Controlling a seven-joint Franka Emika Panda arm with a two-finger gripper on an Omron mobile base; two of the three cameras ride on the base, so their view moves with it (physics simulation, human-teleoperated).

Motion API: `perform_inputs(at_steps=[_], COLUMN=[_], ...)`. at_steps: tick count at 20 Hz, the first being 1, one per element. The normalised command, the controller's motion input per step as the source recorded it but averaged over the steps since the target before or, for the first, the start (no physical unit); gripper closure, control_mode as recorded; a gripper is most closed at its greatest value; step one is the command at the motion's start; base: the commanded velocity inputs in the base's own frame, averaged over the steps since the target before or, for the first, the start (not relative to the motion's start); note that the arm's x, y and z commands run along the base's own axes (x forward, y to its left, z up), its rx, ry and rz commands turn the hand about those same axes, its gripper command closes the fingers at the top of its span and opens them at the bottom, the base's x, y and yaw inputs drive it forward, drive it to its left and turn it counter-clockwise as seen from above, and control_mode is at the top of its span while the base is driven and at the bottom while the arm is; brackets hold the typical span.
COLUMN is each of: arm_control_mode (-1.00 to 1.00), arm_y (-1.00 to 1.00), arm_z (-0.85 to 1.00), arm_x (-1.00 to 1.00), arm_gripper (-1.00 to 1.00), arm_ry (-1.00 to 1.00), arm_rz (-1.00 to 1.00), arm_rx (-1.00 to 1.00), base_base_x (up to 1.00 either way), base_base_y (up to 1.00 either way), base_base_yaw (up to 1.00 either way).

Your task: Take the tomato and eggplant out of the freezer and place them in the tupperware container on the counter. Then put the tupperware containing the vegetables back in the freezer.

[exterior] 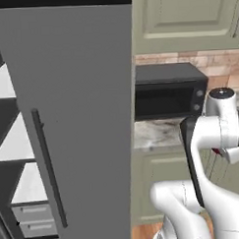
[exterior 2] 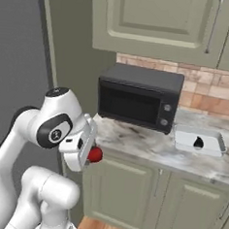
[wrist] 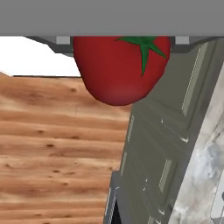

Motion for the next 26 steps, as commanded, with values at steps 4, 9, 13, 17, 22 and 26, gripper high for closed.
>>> perform_inputs(at_steps=[4, 9, 13, 17, 22, 26], arm_control_mode=[1.00, 1.00, 1.00, -1.00, -1.00, -1.00], arm_y=[0.00, 0.00, 0.00, -0.30, -0.45, -0.20], arm_z=[0.00, 0.00, 0.00, -0.04, -0.20, -0.28], arm_x=[0.00, 0.00, 0.00, 0.04, 0.85, 1.00], arm_gripper=[1.00, 1.00, 1.00, 1.00, 1.00, 1.00], arm_ry=[0.00, 0.00, 0.00, 0.00, 0.00, 0.00], arm_rz=[0.00, 0.00, 0.00, 0.08, 0.49, 0.69], arm_rx=[0.00, 0.00, 0.00, 0.02, 0.09, 0.01], base_base_x=[0.37, 0.49, 0.28, 0.00, 0.00, 0.00], base_base_y=[-1.00, -1.00, -0.97, -0.42, 0.00, 0.00], base_base_yaw=[0.23, 0.23, 0.19, 0.08, 0.00, 0.00])
